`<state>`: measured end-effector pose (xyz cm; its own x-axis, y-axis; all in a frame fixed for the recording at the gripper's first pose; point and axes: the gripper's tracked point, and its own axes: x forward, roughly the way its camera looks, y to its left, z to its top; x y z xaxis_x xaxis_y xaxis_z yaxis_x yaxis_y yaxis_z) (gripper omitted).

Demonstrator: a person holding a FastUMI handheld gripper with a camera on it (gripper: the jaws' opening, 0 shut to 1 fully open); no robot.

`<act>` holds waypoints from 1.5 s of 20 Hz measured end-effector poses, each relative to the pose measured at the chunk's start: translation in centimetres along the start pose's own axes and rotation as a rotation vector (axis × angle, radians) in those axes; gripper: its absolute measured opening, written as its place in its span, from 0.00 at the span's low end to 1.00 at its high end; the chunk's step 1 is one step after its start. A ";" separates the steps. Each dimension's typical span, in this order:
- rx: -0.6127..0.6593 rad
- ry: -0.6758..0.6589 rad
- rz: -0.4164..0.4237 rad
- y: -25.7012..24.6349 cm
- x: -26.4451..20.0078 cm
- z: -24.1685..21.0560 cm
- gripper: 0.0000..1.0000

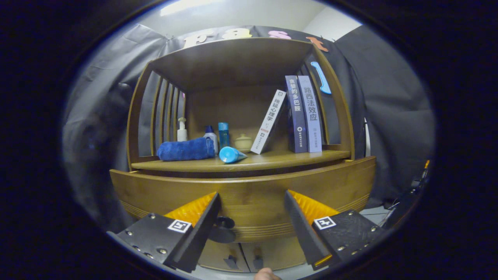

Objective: Pull open the drawer, take out the items inside it, and place them on the countertop above the cabinet.

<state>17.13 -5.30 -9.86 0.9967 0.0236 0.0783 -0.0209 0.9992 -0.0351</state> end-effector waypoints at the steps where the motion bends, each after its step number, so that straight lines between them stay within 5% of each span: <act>1: -0.005 -0.013 0.001 0.0 0.7 0.0 0.99; 15: -0.058 -0.037 0.000 0.5 4.7 -0.9 0.99; 30: -0.072 0.042 0.011 2.8 -12.1 9.5 0.99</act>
<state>4.31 -2.43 -1.48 0.9989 0.0317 0.0359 -0.0277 0.9938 -0.1073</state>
